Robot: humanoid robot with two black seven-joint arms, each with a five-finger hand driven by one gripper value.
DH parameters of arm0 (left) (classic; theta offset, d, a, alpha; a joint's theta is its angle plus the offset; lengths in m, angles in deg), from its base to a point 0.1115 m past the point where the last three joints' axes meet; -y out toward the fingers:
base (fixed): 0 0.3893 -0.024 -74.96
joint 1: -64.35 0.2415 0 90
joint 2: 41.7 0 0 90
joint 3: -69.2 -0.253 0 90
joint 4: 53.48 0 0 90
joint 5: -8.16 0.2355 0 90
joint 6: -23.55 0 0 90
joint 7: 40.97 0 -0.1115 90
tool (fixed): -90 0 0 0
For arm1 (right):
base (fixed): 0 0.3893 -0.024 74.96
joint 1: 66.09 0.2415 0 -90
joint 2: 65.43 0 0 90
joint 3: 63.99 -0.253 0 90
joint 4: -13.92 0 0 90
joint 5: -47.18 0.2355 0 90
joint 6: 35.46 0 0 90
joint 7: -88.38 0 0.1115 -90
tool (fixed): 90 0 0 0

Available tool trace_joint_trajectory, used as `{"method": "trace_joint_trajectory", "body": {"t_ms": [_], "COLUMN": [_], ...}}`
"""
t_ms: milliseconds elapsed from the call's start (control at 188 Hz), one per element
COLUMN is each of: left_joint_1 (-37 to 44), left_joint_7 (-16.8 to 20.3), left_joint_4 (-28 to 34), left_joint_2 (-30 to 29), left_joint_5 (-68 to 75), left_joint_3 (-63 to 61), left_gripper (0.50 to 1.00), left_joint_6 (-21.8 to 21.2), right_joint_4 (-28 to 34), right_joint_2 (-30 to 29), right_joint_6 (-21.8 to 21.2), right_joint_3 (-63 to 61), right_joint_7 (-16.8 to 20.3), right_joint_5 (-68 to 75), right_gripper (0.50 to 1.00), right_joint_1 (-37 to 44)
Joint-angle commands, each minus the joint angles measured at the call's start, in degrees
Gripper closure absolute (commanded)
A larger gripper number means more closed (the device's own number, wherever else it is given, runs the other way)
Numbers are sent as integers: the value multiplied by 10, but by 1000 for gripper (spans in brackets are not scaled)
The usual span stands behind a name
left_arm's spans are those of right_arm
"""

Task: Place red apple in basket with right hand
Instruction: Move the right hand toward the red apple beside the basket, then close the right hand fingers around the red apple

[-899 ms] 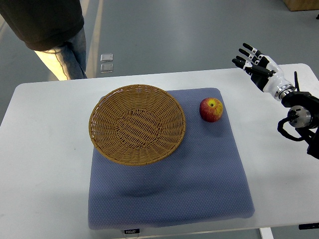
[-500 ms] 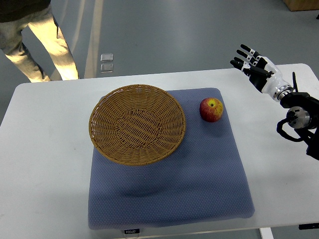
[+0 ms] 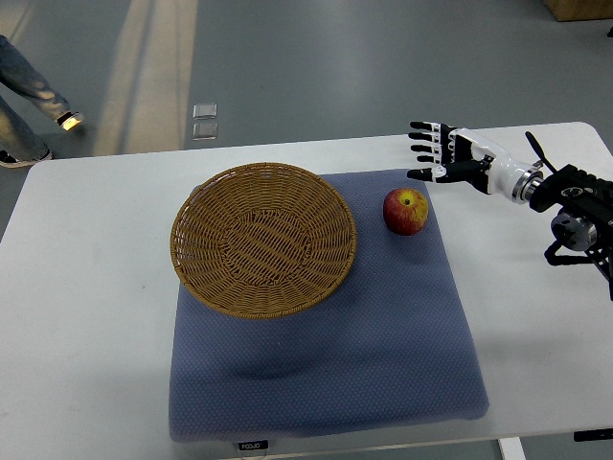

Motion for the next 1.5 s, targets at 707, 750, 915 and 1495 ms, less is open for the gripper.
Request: {"method": "trace_joint_trajectory", "body": {"t_ms": [707,750,915,1495], "left_joint_1": [-4,-4,-4,-7], "left_joint_7": [0,0,0,0], "left_joint_4": [0,0,0,0], "left_joint_2": [0,0,0,0], "left_joint_5": [0,0,0,0], "left_joint_3": [-1,-1,-1,-2], "left_gripper": [500,500,500,500], "left_joint_6": [0,1,0,1], "right_joint_4": [3,3,3,-1], "right_joint_2": [1,1,-1,-4], "right_joint_6": [1,10,42,93], "right_joint_3": [120,122,140,201], "right_joint_7": [-71,-71,-77,-78], "right_joint_5": [-245,-257,-278,-279], "right_gripper": [581,581,581,726], "right_joint_1": [67,67,67,67]}}
